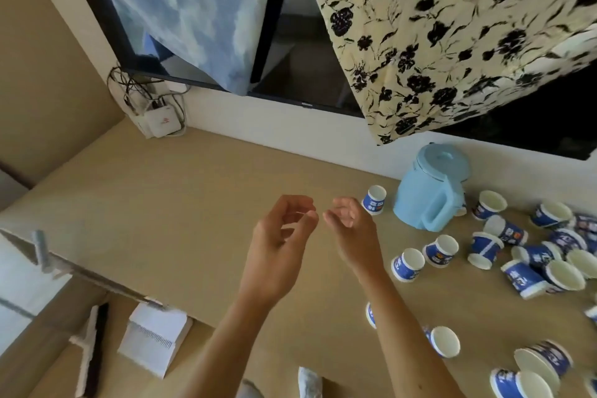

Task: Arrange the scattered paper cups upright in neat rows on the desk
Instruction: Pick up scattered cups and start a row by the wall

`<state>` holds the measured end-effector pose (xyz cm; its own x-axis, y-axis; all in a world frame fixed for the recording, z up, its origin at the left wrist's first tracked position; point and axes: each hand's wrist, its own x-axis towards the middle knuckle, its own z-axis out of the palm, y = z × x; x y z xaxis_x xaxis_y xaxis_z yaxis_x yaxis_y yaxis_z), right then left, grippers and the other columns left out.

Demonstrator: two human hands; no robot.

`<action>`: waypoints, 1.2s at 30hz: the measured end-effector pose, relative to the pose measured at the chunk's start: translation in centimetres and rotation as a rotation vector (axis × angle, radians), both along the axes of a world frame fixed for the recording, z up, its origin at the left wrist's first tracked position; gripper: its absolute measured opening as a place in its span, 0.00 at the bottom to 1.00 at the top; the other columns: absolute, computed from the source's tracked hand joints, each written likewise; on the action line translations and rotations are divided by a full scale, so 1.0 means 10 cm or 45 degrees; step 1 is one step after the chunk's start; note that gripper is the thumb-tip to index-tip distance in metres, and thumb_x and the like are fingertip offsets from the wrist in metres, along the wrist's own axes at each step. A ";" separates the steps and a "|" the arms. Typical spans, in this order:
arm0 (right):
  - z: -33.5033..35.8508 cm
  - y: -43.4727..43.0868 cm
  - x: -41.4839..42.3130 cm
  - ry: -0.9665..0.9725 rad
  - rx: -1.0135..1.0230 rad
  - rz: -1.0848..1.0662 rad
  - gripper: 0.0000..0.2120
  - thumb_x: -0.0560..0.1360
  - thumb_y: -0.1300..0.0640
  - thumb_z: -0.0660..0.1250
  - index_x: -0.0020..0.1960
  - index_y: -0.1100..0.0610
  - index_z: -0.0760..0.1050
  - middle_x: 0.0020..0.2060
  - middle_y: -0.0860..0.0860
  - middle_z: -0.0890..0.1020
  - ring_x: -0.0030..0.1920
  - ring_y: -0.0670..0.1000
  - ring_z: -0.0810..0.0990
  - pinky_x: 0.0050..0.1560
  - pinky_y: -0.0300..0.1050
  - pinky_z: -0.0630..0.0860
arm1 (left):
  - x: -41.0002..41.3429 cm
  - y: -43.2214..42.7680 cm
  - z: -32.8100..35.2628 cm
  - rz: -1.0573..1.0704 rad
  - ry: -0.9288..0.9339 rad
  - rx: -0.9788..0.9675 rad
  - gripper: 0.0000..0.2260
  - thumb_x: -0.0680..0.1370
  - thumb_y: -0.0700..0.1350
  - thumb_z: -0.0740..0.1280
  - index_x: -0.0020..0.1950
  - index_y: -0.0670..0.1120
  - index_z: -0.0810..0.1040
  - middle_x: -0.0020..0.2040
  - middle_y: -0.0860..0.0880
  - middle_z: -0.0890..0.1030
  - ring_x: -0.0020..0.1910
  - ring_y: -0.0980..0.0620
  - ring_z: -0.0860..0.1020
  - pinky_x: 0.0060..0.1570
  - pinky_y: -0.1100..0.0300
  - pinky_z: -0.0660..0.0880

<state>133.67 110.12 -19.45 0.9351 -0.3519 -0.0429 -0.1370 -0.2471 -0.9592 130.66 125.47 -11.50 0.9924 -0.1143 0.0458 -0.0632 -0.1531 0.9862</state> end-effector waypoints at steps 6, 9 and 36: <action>-0.08 0.04 0.54 0.034 -0.126 -0.133 0.12 0.78 0.53 0.71 0.61 0.52 0.77 0.49 0.45 0.83 0.45 0.35 0.80 0.42 0.22 0.70 | 0.73 0.21 -0.13 -0.082 0.037 -0.007 0.09 0.77 0.52 0.66 0.54 0.52 0.81 0.51 0.56 0.85 0.53 0.57 0.82 0.53 0.57 0.78; -0.21 0.05 0.74 0.091 -0.155 -0.230 0.13 0.78 0.53 0.71 0.61 0.53 0.77 0.49 0.46 0.83 0.47 0.36 0.80 0.43 0.25 0.70 | 1.10 0.28 -0.24 -0.199 0.067 0.009 0.09 0.77 0.52 0.66 0.54 0.53 0.81 0.51 0.56 0.85 0.52 0.58 0.82 0.52 0.56 0.79; -1.48 -1.27 2.06 1.003 -1.258 0.156 0.31 0.79 0.60 0.66 0.79 0.56 0.59 0.79 0.60 0.54 0.79 0.62 0.53 0.69 0.60 0.68 | 1.76 0.14 -0.86 -0.368 0.380 0.077 0.12 0.72 0.61 0.65 0.51 0.58 0.81 0.51 0.56 0.85 0.52 0.56 0.83 0.49 0.59 0.78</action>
<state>154.22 97.42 -34.27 0.8046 -0.4646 -0.3698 -0.5099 -0.8597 -0.0295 148.30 126.84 -20.10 0.8878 -0.3837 -0.2542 0.1752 -0.2288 0.9576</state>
